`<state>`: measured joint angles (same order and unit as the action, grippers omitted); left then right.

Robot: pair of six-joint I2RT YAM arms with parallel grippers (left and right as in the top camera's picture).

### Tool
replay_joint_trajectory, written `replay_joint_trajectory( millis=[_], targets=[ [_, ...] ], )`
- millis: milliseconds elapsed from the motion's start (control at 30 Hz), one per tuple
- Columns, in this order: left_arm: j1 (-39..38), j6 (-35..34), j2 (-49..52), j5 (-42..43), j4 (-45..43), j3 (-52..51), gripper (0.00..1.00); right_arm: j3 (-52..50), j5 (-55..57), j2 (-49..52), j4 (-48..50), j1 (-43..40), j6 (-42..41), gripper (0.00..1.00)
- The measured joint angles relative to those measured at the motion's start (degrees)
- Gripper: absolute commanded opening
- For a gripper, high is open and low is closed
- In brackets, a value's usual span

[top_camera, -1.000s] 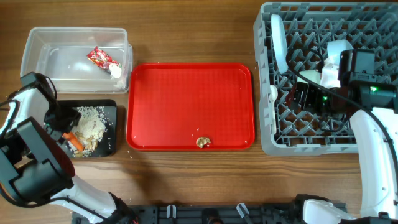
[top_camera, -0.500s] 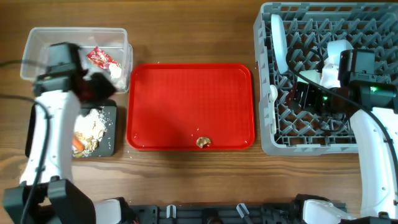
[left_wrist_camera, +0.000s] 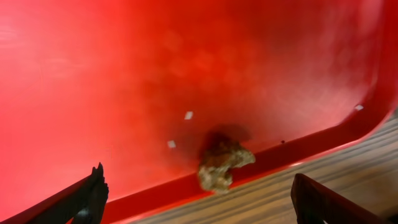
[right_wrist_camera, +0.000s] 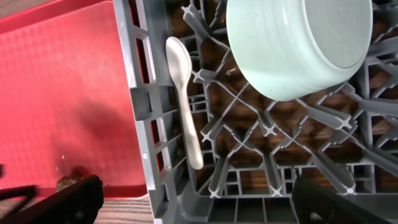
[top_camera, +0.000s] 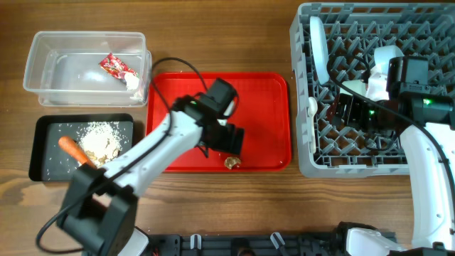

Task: Sort waste into correct bins and load items into the dishwasher rack
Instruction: 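Move the left gripper to the brown food scrap and grasp it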

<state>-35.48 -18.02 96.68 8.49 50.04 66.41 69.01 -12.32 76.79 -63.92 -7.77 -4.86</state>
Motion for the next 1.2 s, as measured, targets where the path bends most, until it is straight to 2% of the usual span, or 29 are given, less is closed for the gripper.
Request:
replay_joint_trajectory(
  millis=[133,200,233,300,633,933,1033,1100,1200],
  targets=[
    [-3.7,0.1,5.9,0.0,-1.2,-0.3,0.88,0.0,0.0,0.0,0.0,0.0,0.0,0.99],
    [-4.5,0.3,7.7,0.0,-1.1,-0.4,0.79,0.0,0.0,0.0,-0.1,0.0,0.0,0.99],
    [-4.7,0.2,8.2,0.1,-1.0,-0.4,0.7,0.0,0.0,0.0,-0.2,0.0,0.0,0.99],
    [-5.3,0.2,8.8,0.1,-1.1,-0.5,0.64,0.0,0.0,0.0,-0.2,0.0,0.0,0.99],
    [-5.4,-1.2,8.8,0.7,-1.1,-0.5,0.65,0.0,0.0,0.0,-0.2,0.0,0.0,0.99],
    [-6.1,-1.7,8.8,1.9,-1.8,-1.1,0.72,0.0,0.0,0.0,-0.2,0.0,0.0,0.99],
    [-6.6,-1.8,8.8,2.0,-1.9,-2.4,0.63,0.0,0.0,0.0,-0.2,0.0,0.0,0.99],
    [-6.6,-2.0,8.8,2.1,-2.4,-2.5,0.62,0.0,0.0,0.0,-0.3,0.0,0.0,0.99],
    [-6.6,-2.2,8.8,2.1,-2.6,-2.5,0.41,0.0,0.0,0.0,-0.6,0.0,0.0,0.99]
  ],
)
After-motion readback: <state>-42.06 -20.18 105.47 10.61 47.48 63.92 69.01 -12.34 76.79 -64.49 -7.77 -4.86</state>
